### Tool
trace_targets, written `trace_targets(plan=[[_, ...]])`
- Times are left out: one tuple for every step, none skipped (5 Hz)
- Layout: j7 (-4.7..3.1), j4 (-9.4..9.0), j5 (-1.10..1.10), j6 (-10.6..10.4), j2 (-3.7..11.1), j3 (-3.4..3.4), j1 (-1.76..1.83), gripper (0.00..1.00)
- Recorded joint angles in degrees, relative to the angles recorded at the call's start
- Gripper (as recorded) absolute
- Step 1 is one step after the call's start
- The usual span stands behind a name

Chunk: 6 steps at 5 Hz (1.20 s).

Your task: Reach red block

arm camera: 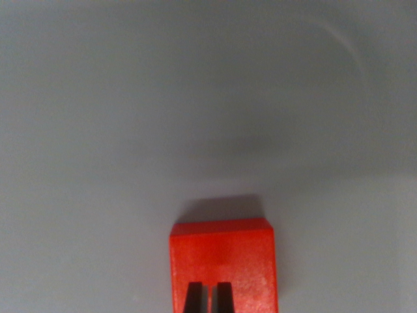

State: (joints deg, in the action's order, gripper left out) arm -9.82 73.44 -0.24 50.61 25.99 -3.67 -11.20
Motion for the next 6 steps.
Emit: trace_targets(plan=[[-0.37, -0.51, 0.04, -1.4, 0.9, -0.21, -0.31, 0.0], [-0.37, -0.51, 0.04, -1.4, 0.9, -0.21, -0.31, 0.0], [-0.66, -0.89, 0.07, -2.5, 1.59, -0.37, -0.55, 0.0], [-0.66, -0.89, 0.07, -2.5, 1.59, -0.37, -0.55, 0.0], [-0.85, -1.15, 0.09, -3.2, 2.06, -0.47, -0.7, 0.0], [-0.85, -1.15, 0.09, -3.2, 2.06, -0.47, -0.7, 0.0]])
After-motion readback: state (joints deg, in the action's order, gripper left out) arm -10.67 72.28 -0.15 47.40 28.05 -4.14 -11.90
